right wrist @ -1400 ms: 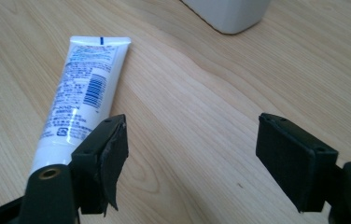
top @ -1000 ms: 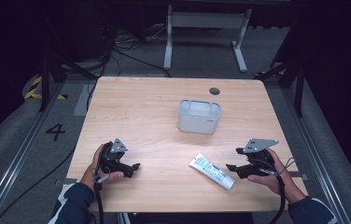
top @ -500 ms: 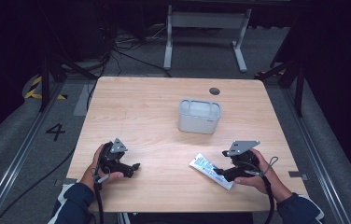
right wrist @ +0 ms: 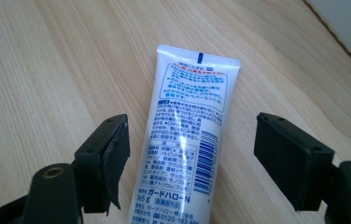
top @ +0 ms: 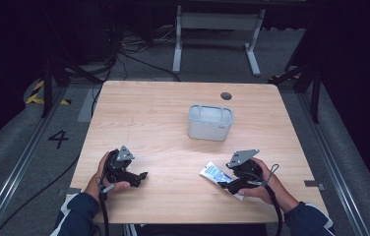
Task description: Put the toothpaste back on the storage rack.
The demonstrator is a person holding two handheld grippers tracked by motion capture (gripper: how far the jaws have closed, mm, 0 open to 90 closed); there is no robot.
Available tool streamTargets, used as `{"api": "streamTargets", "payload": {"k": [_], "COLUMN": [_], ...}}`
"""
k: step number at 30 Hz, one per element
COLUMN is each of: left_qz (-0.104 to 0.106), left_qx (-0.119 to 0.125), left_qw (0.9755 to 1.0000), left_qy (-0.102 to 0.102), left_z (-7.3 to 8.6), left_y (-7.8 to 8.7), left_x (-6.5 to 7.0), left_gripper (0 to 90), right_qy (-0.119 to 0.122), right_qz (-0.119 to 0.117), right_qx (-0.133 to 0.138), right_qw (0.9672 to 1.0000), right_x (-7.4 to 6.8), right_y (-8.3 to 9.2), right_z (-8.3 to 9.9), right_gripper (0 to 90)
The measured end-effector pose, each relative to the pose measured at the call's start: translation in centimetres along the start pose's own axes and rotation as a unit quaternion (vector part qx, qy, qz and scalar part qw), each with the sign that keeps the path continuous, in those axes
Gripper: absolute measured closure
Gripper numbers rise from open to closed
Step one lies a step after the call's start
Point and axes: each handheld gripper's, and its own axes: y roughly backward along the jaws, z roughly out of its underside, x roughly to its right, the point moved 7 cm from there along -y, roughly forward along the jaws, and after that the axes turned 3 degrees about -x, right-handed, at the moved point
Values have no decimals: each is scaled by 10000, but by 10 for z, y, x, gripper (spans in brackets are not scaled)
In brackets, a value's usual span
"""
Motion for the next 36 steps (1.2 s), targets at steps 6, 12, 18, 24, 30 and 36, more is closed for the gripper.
{"api": "streamTargets", "payload": {"k": [6, 12, 18, 24, 30, 36], "left_qz": [-1, -1, -1, 0, -2, 1], "left_qx": [-1, -3, -1, -1, -3, 0], "left_qw": [10000, 10000, 10000, 10000, 10000, 10000], "left_qy": [-1, -14, 1, 0, -16, 0], "left_z": [0, 0, 0, 0, 0, 0], "left_y": [0, 0, 0, 0, 0, 0], "left_x": [0, 0, 0, 0, 0, 0], "left_gripper": [5, 5, 5, 5, 5, 5], "right_qy": [9, 26, 31, 24, -52, -99], "right_qz": [-13, -49, -62, -31, -78, -70], "right_qx": [-206, -508, -687, -900, -1120, -1215], "right_qw": [9998, 9987, 9976, 9959, 9937, 9925], "right_x": [0, -2, -2, -3, -2, 0], "right_y": [-9, -20, -26, -32, -35, -38], "right_z": [-2, -3, -6, -5, -10, -16], "right_gripper": [286, 292, 297, 304, 286, 322]}}
